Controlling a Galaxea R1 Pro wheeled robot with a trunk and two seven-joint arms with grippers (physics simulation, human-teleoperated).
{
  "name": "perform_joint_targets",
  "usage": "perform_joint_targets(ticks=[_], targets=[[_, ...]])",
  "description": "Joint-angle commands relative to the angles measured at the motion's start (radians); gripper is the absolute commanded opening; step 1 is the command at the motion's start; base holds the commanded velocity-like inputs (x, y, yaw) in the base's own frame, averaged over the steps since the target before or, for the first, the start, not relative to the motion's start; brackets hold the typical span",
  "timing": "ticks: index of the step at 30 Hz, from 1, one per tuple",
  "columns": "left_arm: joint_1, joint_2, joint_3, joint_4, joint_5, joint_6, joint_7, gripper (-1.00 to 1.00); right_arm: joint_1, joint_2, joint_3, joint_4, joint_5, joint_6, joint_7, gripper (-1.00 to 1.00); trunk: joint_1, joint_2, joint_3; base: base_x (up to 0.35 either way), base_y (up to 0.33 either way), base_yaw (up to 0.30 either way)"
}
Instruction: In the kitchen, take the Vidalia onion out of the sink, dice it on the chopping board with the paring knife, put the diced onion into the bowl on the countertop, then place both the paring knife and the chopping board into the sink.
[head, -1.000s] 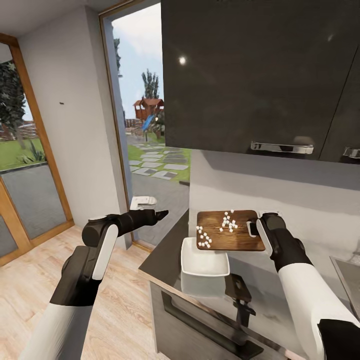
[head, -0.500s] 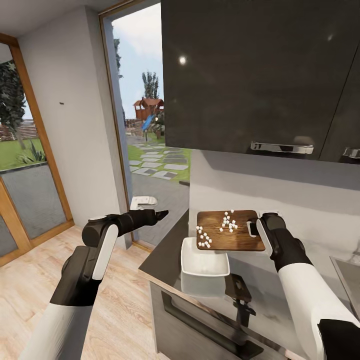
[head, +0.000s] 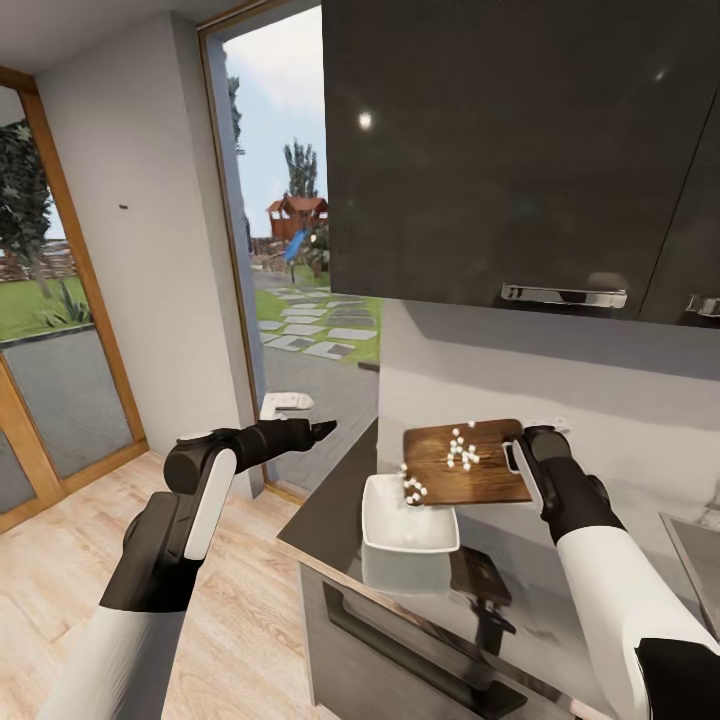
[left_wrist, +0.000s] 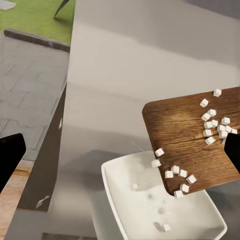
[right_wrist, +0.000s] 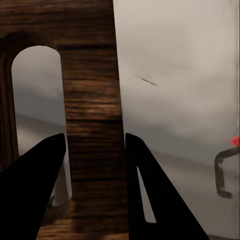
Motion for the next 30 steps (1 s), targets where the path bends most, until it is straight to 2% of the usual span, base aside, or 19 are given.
perform_joint_targets(ticks=[1,30], targets=[[0.0,-0.001,0.001,0.0,-0.002,0.004,-0.004,1.0,0.0,0.0,-0.001,-0.001,0.01,0.005,0.005,-1.0,0.0,-0.001,0.0,0.0,0.0,0.0],[0.0,-0.001,0.002,0.001,-0.003,0.004,-0.004,1.0,0.0,0.0,0.0,-0.001,0.013,0.004,0.005,-1.0,0.0,-0.001,0.0,-0.02,0.0,0.0]])
